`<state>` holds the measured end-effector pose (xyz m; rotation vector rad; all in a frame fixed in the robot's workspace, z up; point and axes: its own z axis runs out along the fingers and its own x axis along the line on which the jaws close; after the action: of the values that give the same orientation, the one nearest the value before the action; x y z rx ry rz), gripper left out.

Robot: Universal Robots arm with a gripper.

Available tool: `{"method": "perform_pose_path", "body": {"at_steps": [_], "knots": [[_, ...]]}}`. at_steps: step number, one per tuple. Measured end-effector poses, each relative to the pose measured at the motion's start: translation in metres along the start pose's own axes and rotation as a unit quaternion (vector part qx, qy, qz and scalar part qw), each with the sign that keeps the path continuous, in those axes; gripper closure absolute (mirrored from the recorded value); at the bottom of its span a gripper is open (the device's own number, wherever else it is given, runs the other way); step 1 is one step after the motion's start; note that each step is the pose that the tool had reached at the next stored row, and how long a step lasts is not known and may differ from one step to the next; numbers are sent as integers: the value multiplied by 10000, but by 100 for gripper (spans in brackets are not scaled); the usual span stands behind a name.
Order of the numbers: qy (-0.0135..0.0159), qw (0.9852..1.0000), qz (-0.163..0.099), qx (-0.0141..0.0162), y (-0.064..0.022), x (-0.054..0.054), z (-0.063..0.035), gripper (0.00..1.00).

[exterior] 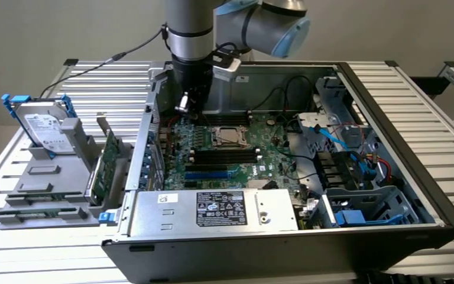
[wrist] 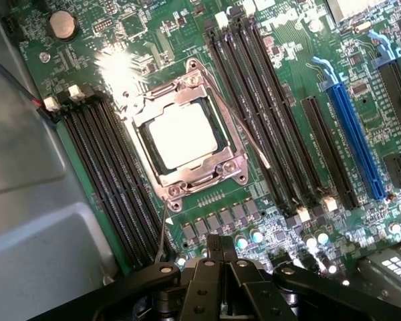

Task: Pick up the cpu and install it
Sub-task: 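Close the cpu cover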

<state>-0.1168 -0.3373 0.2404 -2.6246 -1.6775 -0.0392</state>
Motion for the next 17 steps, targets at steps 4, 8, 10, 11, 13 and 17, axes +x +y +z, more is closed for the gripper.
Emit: {"method": "perform_pose_path", "body": {"at_steps": [4,8,10,11,13,17], "knots": [[35,9998,185,54,0,-1,-12,89],[65,9992,380,97,0,-1,-22,89],[76,9987,484,111,0,-1,-25,89],[81,9985,538,116,0,-1,-26,89],[90,9978,651,123,-1,-1,-27,89],[114,9960,874,151,-3,-3,-29,89]]}}
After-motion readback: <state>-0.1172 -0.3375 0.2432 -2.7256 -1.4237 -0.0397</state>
